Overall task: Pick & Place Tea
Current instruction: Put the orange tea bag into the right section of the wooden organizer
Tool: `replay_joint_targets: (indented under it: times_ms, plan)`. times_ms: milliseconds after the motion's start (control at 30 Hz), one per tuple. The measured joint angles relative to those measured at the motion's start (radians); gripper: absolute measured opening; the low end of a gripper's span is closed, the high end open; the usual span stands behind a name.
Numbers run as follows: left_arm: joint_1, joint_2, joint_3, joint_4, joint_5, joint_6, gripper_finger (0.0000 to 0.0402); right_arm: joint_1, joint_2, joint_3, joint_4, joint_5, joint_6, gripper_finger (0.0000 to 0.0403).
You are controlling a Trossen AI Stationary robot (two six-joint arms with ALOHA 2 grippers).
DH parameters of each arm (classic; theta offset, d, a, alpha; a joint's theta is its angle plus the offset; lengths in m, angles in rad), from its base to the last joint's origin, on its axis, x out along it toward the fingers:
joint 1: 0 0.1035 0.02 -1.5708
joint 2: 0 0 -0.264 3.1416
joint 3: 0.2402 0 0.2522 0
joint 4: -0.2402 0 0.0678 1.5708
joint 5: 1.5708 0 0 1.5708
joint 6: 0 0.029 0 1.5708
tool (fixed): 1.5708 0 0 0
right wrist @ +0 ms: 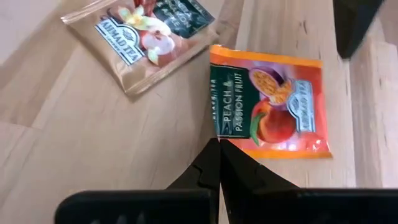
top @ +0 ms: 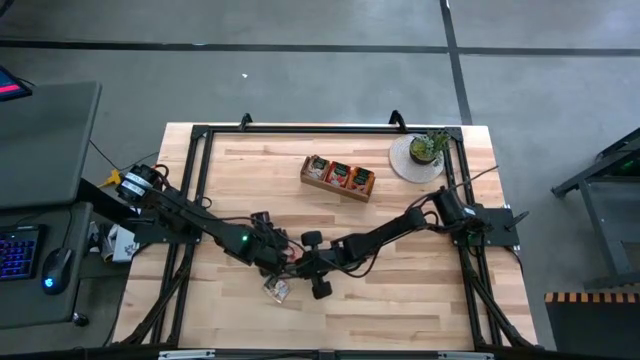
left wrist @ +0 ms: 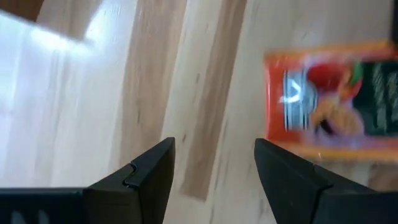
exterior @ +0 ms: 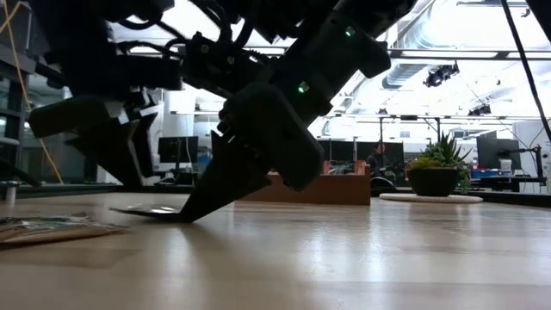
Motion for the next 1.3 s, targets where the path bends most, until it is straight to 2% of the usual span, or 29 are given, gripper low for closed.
replay_joint_targets:
  times_ms: [233,600,1033,1133,1300]
  plan:
    - [0.000,-0.001,0.000,-0.111,-0.008,-0.082,0.0216,0.006,-0.050,-0.004,-0.075,0.065,0.017,0.0000]
    - [0.000,-0.008,0.002,-0.146,-0.031,-0.134,0.0216,0.006,-0.200,-0.001,-0.222,0.113,0.097,0.0000]
    - [0.000,-0.202,0.004,-0.372,-0.323,-0.291,0.0216,-0.071,-0.344,0.000,-0.446,0.165,0.269,0.0000]
    - [0.000,-0.232,0.000,-0.451,-0.368,-0.352,0.0216,-0.103,-0.391,0.000,-0.497,0.168,0.311,0.0000]
    - [0.001,-0.260,0.001,-0.489,-0.423,-0.399,0.0216,-0.169,-0.493,-0.001,-0.609,0.165,0.361,0.0000]
